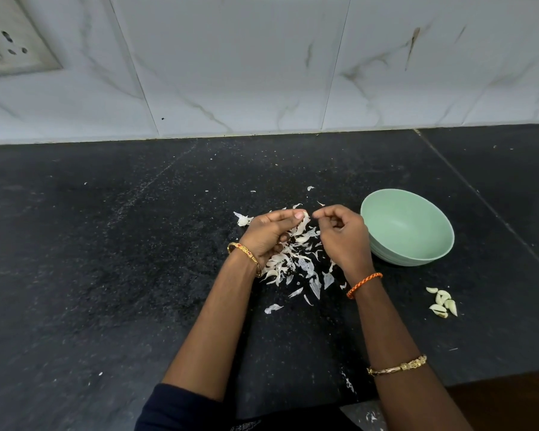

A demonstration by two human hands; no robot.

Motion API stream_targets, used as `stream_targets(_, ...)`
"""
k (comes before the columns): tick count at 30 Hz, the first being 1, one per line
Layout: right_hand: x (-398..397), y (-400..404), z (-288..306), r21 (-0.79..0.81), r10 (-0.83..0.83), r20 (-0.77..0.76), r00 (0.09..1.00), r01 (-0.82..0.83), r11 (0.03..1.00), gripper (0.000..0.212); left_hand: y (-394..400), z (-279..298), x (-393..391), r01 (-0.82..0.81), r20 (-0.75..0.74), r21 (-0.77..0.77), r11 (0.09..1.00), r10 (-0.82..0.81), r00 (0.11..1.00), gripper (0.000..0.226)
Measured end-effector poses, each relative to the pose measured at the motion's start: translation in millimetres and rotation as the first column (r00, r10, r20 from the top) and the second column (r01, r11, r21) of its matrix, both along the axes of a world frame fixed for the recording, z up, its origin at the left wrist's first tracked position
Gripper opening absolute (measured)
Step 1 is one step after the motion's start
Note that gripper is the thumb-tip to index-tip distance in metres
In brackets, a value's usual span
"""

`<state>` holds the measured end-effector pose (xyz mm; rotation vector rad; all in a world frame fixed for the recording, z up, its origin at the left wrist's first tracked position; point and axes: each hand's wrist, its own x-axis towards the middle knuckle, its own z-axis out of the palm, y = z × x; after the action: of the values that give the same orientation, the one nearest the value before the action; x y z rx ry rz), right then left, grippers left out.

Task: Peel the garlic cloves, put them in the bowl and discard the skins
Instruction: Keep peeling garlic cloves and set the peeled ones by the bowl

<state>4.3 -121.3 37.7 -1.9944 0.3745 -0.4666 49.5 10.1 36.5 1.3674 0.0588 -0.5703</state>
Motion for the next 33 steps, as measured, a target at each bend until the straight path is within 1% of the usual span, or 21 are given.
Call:
stream_targets(2,-2,1,2,-0.015,0.054,0.002,0.999,-0.053,0.998,0.019,0,-1,1,-0.025,0.032,0.049,0.999,0.023,0.999,0.007)
stream_targets(5,-3,2,5,-0.047,0.093,0.027,0.995,-0.092,0.995,0.008,0,0,0,-0.053,0.107,0.094,0.994,0.043,0.993,0.012)
stream_targets(7,-3,3,5,-0.108,0.093,0.044,0.995,-0.088,0.990,0.003,0,3,0,-0.068,0.191,0.120,0.990,0.044,0.981,0.014)
stream_targets(10,-2,3,0,-0.197,0.100,0.077,0.992,-0.083,0.977,0.003,4,5,3,-0.068,0.340,0.225,0.972,-0.013,0.940,0.002)
stream_targets(13,-1,5,-5,-0.298,0.108,0.057,0.993,-0.086,0.951,0.002,6,6,4,-0.107,0.450,0.361,0.927,-0.073,0.890,0.008)
stream_targets(15,-2,6,-7,-0.365,0.103,0.039,0.994,-0.081,0.928,0.004,7,5,5,-0.133,0.494,0.450,0.883,-0.122,0.861,0.011)
stream_targets(17,-2,7,-8,-0.429,0.098,0.025,0.995,-0.078,0.900,0.008,8,4,5,-0.146,0.504,0.506,0.850,-0.155,0.849,0.014)
stream_targets(21,0,10,-4,-0.508,0.108,0.004,0.994,-0.091,0.856,0.014,6,7,4,-0.179,0.556,0.564,0.806,-0.210,0.804,0.005)
stream_targets(23,0,12,-4,-0.497,0.123,-0.009,0.992,-0.112,0.860,0.012,6,9,4,-0.182,0.576,0.582,0.792,-0.244,0.780,0.005)
stream_targets(26,-2,11,-7,-0.429,0.139,0.039,0.990,-0.109,0.897,0.011,8,9,5,-0.144,0.563,0.571,0.808,-0.257,0.786,0.006)
stream_targets(29,-3,9,-8,-0.362,0.129,0.086,0.988,-0.089,0.928,0.021,12,7,5,-0.076,0.532,0.533,0.843,-0.264,0.804,0.004)
stream_targets(30,-3,8,-7,-0.330,0.116,0.106,0.988,-0.075,0.941,0.021,13,6,5,-0.060,0.523,0.526,0.848,-0.268,0.809,0.005)
stream_targets(32,-3,6,-6,-0.265,0.087,0.126,0.988,-0.051,0.963,0.010,13,5,6,-0.015,0.498,0.483,0.876,-0.261,0.827,0.006)
stream_targets(33,-4,4,-5,-0.235,0.065,0.109,0.992,-0.037,0.971,0.008,13,4,7,0.010,0.484,0.445,0.895,-0.250,0.839,0.007)
